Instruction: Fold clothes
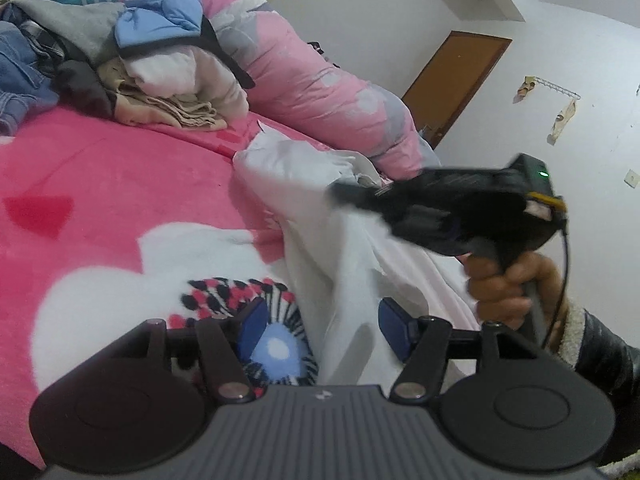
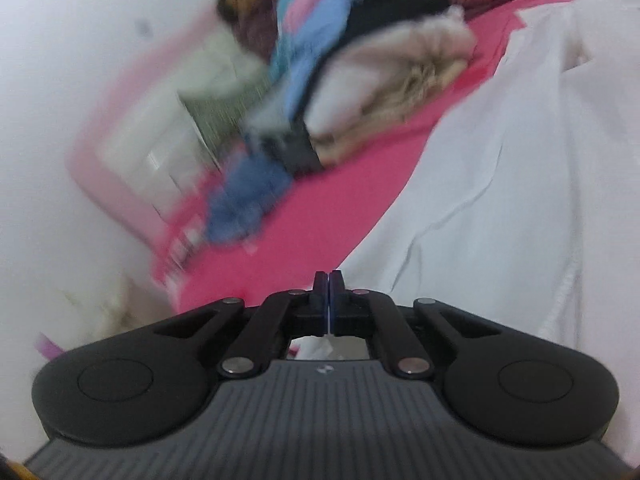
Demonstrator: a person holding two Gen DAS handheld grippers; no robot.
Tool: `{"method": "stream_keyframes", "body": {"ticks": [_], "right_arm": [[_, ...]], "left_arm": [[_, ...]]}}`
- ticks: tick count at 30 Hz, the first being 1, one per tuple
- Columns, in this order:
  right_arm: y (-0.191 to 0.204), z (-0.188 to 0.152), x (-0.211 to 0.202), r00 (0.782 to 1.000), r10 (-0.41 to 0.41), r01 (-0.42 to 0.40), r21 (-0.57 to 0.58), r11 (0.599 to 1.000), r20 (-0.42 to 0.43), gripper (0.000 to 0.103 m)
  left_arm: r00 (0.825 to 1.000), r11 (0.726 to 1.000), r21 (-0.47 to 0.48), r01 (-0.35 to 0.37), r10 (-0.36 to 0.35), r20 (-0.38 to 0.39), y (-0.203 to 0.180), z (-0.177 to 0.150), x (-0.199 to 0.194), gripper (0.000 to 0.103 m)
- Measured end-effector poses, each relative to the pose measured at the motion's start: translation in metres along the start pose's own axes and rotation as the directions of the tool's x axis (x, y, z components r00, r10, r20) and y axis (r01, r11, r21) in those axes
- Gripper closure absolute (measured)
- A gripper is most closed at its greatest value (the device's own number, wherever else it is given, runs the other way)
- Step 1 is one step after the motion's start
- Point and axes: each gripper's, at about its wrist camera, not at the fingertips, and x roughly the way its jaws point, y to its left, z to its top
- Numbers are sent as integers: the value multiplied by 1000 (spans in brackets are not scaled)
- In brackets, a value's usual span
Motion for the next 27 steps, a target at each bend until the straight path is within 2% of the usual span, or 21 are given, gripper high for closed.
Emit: {"method": "stream_keyframes", "body": {"ticks": [2, 4, 8, 10, 13, 16, 18, 20, 21, 22, 23, 27], "right_arm": [[-7, 5, -28, 995, 40, -44, 43, 998, 88, 103], [-19, 7, -65, 983, 45, -59, 70, 996, 180, 103], [-53, -1, -141, 936, -11, -42, 143, 989, 351, 103], [-74, -9, -165, 917, -52, -32, 204, 978, 395, 103], [-100, -25, -179, 915, -138, 38, 257, 966, 380, 103], [-130, -42, -173, 931, -162, 48, 331, 942, 327, 103], [-143, -52, -163, 938, -184, 74, 350, 934, 293, 103], [-148, -59, -157, 940, -189, 83, 345, 935, 285, 103], [-148, -62, -156, 939, -185, 83, 332, 940, 290, 103], [-147, -62, -156, 940, -174, 75, 319, 945, 294, 102], [-147, -63, -157, 941, -166, 69, 314, 947, 295, 102], [-150, -62, -158, 943, -142, 48, 300, 953, 300, 103]], "left_arm": [[1000, 1000, 9, 3, -3, -10, -4, 0, 2, 38], [1000, 1000, 19, 5, -4, -27, -9, 0, 5, 38], [997, 999, 47, 5, -2, -76, -21, -1, 16, 37], [994, 998, 61, 1, 6, -106, -27, -2, 24, 34], [982, 994, 90, -63, 78, -174, -40, -4, 43, 34], [965, 979, 143, -143, 170, -200, -54, -4, 55, 38], [951, 965, 179, -193, 229, -208, -62, -4, 62, 55], [936, 950, 193, -245, 284, -207, -66, -3, 65, 82], [932, 947, 189, -261, 298, -205, -66, -2, 65, 87], [928, 943, 186, -277, 312, -202, -66, 0, 64, 97], [926, 938, 188, -291, 326, -190, -66, 3, 62, 101], [918, 907, 218, -360, 386, -90, -68, 33, 44, 101]]}}
